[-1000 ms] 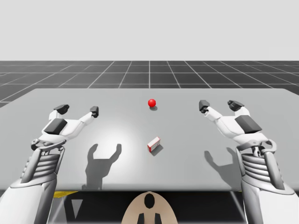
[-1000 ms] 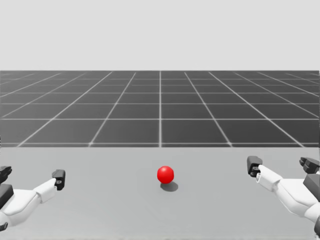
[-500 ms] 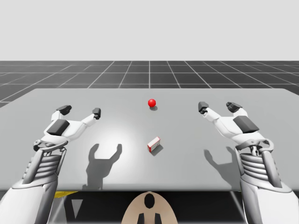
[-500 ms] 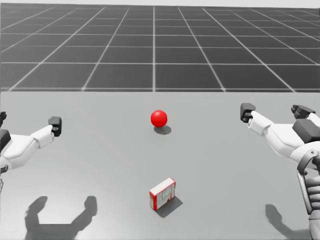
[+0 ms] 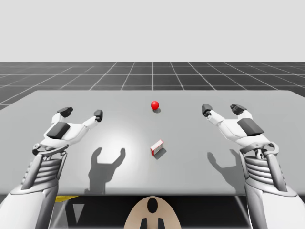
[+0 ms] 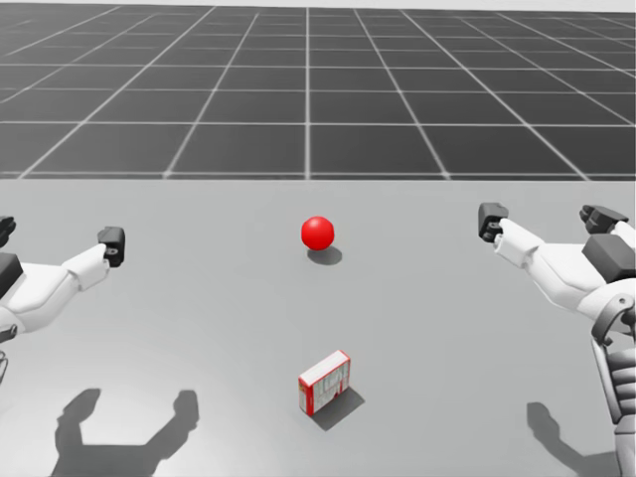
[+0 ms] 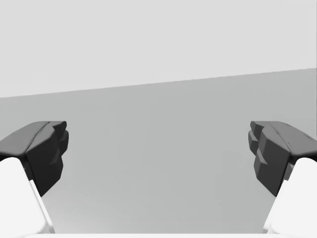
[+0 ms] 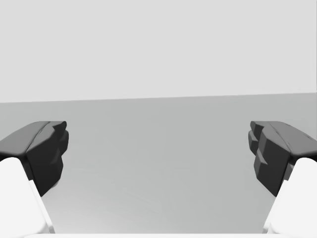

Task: Watch the red light. When it turns green, pick up the object.

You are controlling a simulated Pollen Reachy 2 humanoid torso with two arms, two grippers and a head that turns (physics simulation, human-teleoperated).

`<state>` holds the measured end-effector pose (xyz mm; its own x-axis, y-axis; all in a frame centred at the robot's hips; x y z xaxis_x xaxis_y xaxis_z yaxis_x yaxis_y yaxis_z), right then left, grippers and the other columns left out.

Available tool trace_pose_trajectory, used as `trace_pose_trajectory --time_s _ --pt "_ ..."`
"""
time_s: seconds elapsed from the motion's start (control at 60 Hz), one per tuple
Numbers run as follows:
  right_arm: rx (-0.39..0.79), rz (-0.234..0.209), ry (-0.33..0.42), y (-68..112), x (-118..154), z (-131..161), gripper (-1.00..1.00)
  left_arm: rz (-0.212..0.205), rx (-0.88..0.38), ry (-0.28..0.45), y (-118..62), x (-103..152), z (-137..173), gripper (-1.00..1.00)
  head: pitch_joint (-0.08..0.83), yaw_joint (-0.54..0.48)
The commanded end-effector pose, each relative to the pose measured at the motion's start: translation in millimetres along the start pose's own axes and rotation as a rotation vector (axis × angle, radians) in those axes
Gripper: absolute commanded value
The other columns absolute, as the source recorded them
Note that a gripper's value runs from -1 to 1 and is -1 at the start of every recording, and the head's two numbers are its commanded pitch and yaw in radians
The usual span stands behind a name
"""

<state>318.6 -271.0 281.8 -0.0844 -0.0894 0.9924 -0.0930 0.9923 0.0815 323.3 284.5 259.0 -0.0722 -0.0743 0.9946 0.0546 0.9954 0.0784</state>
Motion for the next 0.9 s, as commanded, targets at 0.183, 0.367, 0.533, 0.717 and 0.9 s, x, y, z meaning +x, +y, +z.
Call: trace_pose_trajectory --time_s 0.183,0.367,0.533,0.717,0.9 --pt "-0.001 0.005 -0.007 0.0 0.4 0.2 -1.0 0.002 -0.001 -0.005 -0.4 0.8 1.2 -1.0 0.431 -0.03" --pt "-0.001 0.004 -0.008 0.5 0.3 0.8 -1.0 -0.003 -0.001 -0.004 -1.1 0.3 1.2 -1.0 0.432 -0.03" --pt "0.0 0.006 -0.009 1.0 0.6 1.0 -1.0 -0.004 -0.002 -0.003 -1.6 -0.1 0.6 -1.0 0.428 -0.03" --pt "0.002 0.007 -0.008 2.0 0.3 0.9 -1.0 -0.003 -0.002 -0.005 -1.3 0.6 1.0 -1.0 0.47 -0.03" --pt "0.003 0.007 -0.005 2.7 0.1 1.2 -1.0 -0.005 -0.005 -0.002 -2.4 0.1 1.0 -1.0 0.583 -0.04"
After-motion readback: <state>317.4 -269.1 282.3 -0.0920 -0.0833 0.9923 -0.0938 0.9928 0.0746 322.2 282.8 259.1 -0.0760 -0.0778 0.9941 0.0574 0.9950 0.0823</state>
